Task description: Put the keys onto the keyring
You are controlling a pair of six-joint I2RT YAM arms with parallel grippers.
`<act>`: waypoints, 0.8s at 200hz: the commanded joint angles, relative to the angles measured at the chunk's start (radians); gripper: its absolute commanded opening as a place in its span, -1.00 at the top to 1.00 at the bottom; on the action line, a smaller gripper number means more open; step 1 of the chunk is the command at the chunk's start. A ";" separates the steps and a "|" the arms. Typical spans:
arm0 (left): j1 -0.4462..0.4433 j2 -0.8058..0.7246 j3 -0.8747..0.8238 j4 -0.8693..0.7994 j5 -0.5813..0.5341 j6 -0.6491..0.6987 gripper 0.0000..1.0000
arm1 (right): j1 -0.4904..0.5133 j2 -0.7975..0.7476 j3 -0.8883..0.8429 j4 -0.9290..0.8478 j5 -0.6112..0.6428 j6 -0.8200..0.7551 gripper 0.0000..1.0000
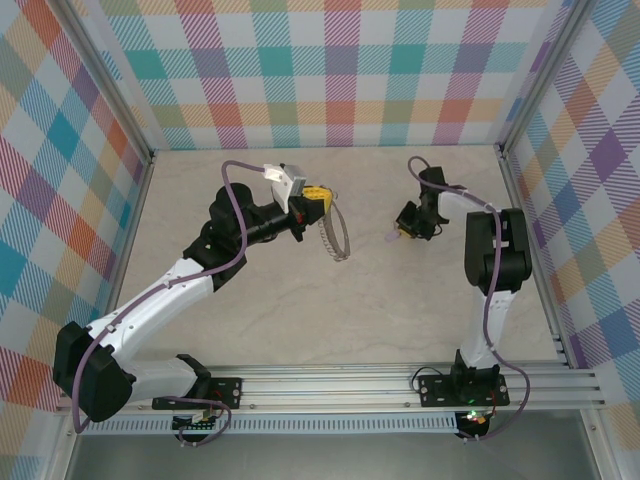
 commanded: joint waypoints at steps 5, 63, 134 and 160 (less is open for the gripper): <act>-0.011 -0.034 -0.010 0.057 0.013 -0.010 1.00 | 0.036 -0.105 -0.117 0.015 -0.046 0.000 1.00; -0.012 -0.036 -0.014 0.046 0.014 -0.028 1.00 | 0.129 -0.298 -0.367 0.129 -0.071 0.077 1.00; -0.012 -0.020 -0.008 0.038 0.013 -0.036 1.00 | 0.110 -0.235 -0.140 0.067 0.053 -0.085 -0.04; -0.011 -0.018 -0.005 0.037 0.007 -0.036 1.00 | 0.104 -0.063 0.083 -0.010 0.029 -0.133 -0.04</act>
